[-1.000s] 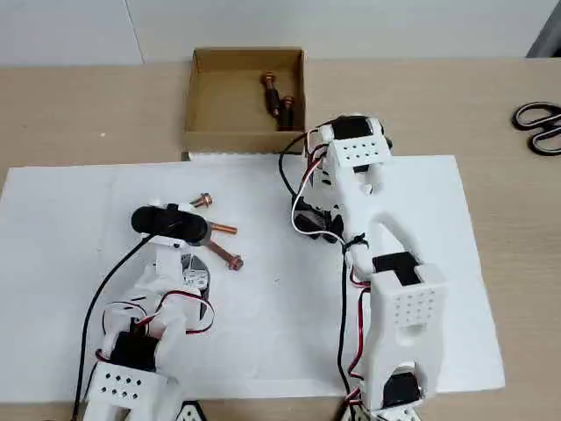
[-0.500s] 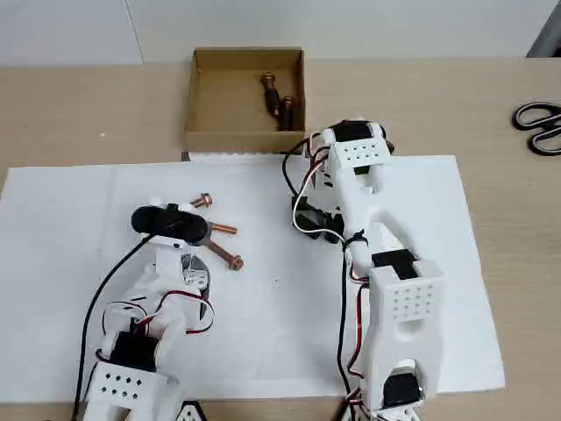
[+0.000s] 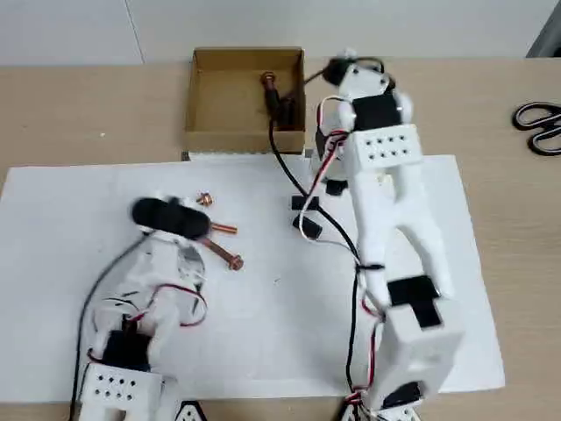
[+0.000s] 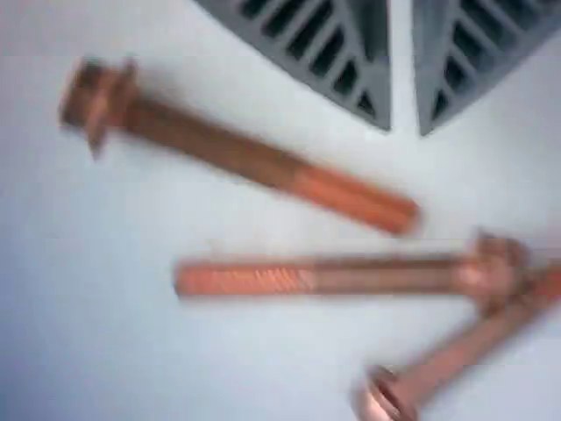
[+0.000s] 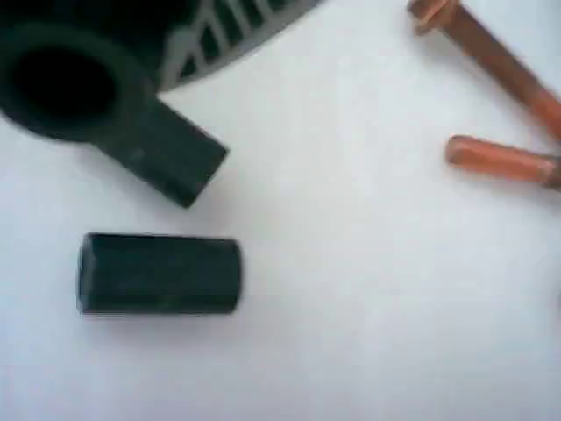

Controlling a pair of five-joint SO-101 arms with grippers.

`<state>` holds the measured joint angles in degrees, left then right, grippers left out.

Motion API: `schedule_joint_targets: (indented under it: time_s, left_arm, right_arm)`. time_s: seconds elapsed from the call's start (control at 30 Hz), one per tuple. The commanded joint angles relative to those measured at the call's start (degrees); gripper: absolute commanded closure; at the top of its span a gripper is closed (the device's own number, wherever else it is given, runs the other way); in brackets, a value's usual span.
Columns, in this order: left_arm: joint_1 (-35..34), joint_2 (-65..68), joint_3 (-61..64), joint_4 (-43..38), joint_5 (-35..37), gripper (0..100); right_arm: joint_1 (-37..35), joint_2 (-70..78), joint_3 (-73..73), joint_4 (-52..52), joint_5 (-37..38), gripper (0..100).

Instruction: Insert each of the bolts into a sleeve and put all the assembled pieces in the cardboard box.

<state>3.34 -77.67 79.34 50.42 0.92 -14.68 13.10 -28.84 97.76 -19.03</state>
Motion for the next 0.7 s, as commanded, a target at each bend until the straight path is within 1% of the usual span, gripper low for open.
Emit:
schedule_joint_targets:
  time_s: [0.0,0.17,0.33,0.47,0.57,0.67]
  left_arm:
    - [-1.67,0.26,-8.13,3.96,3.08,99]
    - [-1.67,0.26,-12.88,7.91,2.99,99]
    - [-1.85,0.26,-15.87,7.82,-3.69,99]
    - [-2.02,1.23,-17.27,8.0,-4.4,99]
    - [-2.11,8.09,-21.85,9.58,-4.22,99]
    - [-2.11,19.96,-32.57,13.98,-2.46,99]
  right_arm:
    - [1.19,-8.4,5.89,1.19,3.69,99.6]
    - [5.05,-16.22,17.58,1.01,3.6,99.6]
    - [9.63,-23.43,27.08,0.66,3.78,99.5]
    - [13.05,-29.05,34.2,0.57,3.78,99.5]
    - [14.29,-32.84,38.86,0.57,3.78,99.5]
    - [14.55,-36.09,42.99,0.48,3.78,99.5]
